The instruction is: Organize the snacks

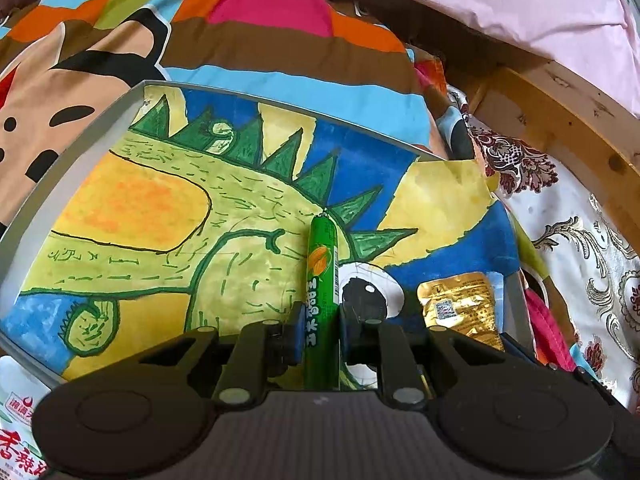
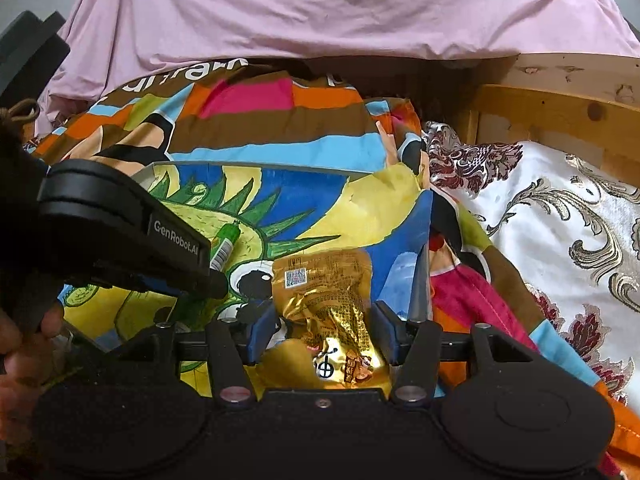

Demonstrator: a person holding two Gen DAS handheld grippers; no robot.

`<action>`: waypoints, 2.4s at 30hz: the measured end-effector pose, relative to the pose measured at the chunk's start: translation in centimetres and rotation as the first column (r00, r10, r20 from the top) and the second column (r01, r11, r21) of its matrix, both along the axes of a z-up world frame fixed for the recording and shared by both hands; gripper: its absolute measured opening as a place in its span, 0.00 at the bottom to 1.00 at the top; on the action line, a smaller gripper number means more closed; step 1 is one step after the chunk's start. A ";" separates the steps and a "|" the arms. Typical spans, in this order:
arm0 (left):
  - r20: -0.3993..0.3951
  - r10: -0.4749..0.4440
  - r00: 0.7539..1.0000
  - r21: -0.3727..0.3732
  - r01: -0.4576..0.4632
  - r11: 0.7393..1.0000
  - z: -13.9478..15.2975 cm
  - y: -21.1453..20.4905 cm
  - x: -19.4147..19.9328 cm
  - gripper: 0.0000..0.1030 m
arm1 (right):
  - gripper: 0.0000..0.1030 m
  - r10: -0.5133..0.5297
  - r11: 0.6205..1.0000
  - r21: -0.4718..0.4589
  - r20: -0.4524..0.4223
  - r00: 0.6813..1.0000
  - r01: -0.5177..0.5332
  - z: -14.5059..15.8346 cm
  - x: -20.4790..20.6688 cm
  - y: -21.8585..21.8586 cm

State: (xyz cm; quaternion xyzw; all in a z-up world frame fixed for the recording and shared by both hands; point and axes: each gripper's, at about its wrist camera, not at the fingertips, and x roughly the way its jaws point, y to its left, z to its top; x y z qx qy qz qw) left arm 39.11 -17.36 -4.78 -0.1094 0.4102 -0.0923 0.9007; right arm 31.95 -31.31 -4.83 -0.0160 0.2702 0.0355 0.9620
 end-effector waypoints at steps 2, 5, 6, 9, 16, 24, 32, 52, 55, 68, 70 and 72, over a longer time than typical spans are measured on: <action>0.001 0.000 1.000 0.002 0.000 1.000 0.0 0.0 0.0 0.18 | 0.58 -0.003 1.000 0.001 -0.001 1.000 0.003 0.0 0.0 0.0; 0.000 0.005 1.000 0.003 -0.005 1.000 0.1 0.0 0.0 0.19 | 0.68 -0.008 1.000 0.010 0.010 1.000 0.008 0.1 -0.2 -0.2; 0.000 0.009 1.000 -0.007 -0.009 1.000 0.2 0.2 0.0 0.26 | 0.70 -0.012 1.000 0.016 0.016 1.000 0.011 0.3 -0.3 -0.3; 0.019 0.034 0.999 -0.043 -0.033 0.999 0.6 0.9 -0.5 0.45 | 0.76 -0.025 0.999 0.045 0.033 0.999 0.024 1.0 -0.8 -0.8; 0.154 0.113 0.982 -0.110 -0.097 0.989 3.6 3.5 -3.7 0.72 | 0.98 -0.067 0.995 0.087 0.134 0.989 0.055 4.3 -3.7 -1.9; 0.279 0.175 0.944 -0.115 -0.148 0.982 7.9 5.7 -8.9 0.98 | 0.99 -0.085 0.995 0.077 0.271 0.959 0.067 9.0 -8.9 -2.2; 0.375 0.185 0.909 -0.071 -0.171 0.983 10.7 7.5 -15.3 0.99 | 0.99 -0.139 0.990 0.039 0.349 0.927 0.134 11.1 -14.1 -1.3; 0.450 0.176 0.875 0.199 -0.291 0.936 11.4 10.1 -29.0 1.00 | 0.99 -0.053 0.991 -0.097 0.345 0.937 0.092 11.2 -27.3 4.7; 0.437 0.178 0.881 0.184 -0.282 0.942 10.8 10.9 -30.6 1.00 | 0.99 -0.040 0.990 -0.111 0.338 0.940 0.082 10.8 -28.9 5.5; 0.429 0.126 0.895 0.244 -0.248 0.937 8.6 14.1 -35.1 1.00 | 0.99 0.051 0.993 -0.115 0.261 0.964 -0.021 9.6 -30.5 7.4; 0.424 0.075 0.903 0.269 -0.205 0.941 8.4 14.1 -35.0 1.00 | 0.99 0.065 0.992 -0.122 0.229 0.971 -0.037 9.3 -30.4 7.7; 0.421 0.035 0.907 0.304 -0.177 0.936 8.1 13.9 -34.8 1.00 | 0.99 0.073 0.990 -0.133 0.203 0.976 -0.046 8.9 -30.1 8.1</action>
